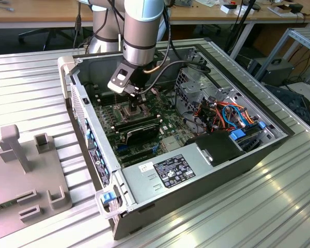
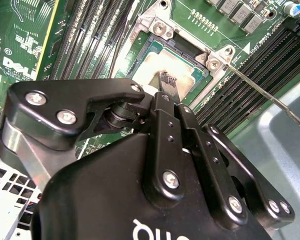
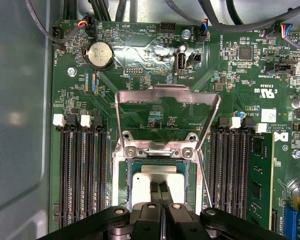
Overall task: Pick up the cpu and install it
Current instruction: 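Place the cpu into insertion slot, then close the cpu cover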
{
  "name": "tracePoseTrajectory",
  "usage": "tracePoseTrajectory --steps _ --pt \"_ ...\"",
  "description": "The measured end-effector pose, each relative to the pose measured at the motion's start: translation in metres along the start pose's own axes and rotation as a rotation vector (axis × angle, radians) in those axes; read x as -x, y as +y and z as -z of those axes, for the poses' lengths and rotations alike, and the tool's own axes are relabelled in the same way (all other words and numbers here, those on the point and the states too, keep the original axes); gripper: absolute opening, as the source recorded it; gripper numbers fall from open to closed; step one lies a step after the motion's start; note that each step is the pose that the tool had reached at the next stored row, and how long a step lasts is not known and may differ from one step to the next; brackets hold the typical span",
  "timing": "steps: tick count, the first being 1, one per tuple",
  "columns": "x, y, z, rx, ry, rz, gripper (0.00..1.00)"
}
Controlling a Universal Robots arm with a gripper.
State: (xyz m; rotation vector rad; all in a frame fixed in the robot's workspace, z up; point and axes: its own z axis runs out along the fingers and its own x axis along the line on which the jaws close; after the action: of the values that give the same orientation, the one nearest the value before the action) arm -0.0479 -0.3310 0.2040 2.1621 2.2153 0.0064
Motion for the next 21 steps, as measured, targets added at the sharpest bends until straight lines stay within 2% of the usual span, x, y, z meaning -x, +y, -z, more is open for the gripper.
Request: tracePoseTrajectory --steps 4,12,17,19,21 --pt "-0.0002 0.0002 0.0017 0.0008 0.0013 0.000 0.11" --pt "0.0006 0.0007 0.0192 0.0002 0.0001 0.000 0.11" --pt "0.0006 0.0007 0.0199 0.0002 0.0004 0.000 0.11" --pt "0.0006 0.0007 0.0200 0.0002 0.0044 0.000 0.11" --pt "0.0006 0.0007 0.0200 0.0003 0.0045 0.000 0.11"
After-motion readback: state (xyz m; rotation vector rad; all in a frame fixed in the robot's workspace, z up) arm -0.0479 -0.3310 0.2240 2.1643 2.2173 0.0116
